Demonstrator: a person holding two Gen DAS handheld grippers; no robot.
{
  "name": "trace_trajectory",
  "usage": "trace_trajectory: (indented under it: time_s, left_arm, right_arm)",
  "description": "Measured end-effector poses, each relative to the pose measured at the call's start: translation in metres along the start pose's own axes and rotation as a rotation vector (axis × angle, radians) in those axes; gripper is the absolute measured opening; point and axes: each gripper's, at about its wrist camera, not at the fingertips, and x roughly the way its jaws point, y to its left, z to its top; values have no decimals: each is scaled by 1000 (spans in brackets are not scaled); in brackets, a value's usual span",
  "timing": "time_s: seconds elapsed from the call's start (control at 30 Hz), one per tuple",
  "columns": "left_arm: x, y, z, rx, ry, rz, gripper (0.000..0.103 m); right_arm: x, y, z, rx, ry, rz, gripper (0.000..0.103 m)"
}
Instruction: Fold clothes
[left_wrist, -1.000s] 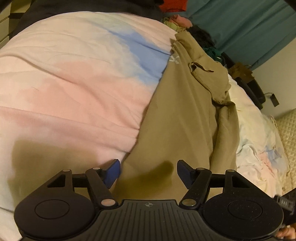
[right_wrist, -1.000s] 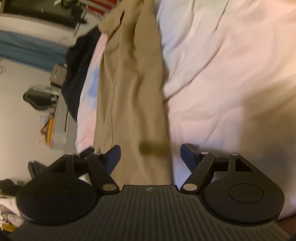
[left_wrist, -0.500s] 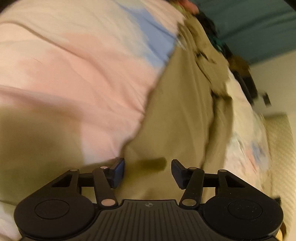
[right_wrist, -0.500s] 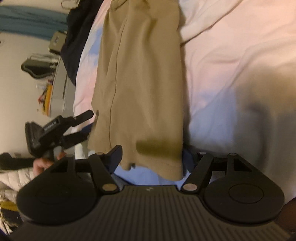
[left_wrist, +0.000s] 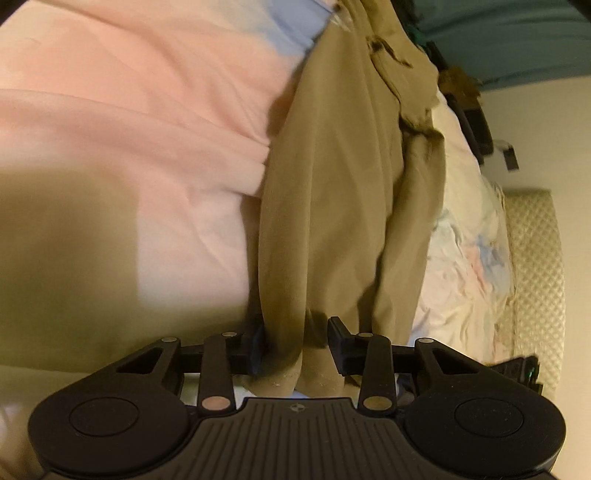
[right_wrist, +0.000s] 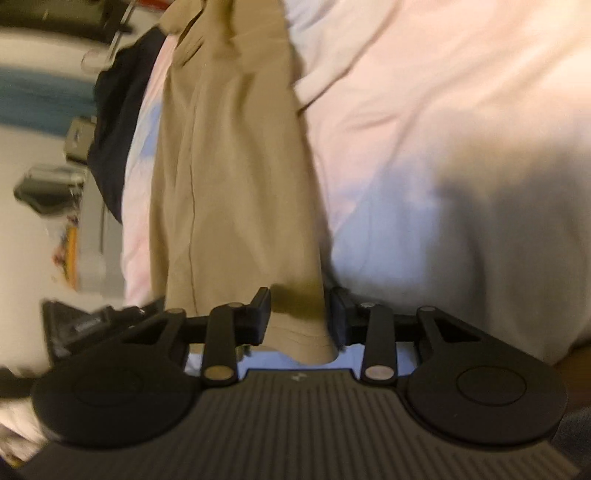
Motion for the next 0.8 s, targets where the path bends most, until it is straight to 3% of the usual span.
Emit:
trace_trajectory:
  time_s: [0.2,0.4,0.47,0.53,0.57,0.7,0.8]
  left_arm:
    - [-13,0,-1,-6,-88,15,43]
    - [0,-12,-4,52,-33,67,41]
    - [3,-20,-6,94,-31,92,22]
    - [3,-24,-8,117,-44,107,12]
    - [1,-25,-9,122,-62,108,9]
    - [-17,-30,-17,128,-170,62,5]
    - [-35,-33,-24,105,-275,-24,4]
  right_arm:
    - [10,6,-12,-40,23,6,41]
    - [9,5,-8,-54,-26,19,41]
    - [10,9,-9,-87,-29,27,33]
    - [12,16,-10,-133,-25,17,14]
    - [12,19,-11,-153,-29,9,13]
    - [-2,20,-8,-176,-75,44,8]
    - [-25,23,-5,-179,-137,117,7]
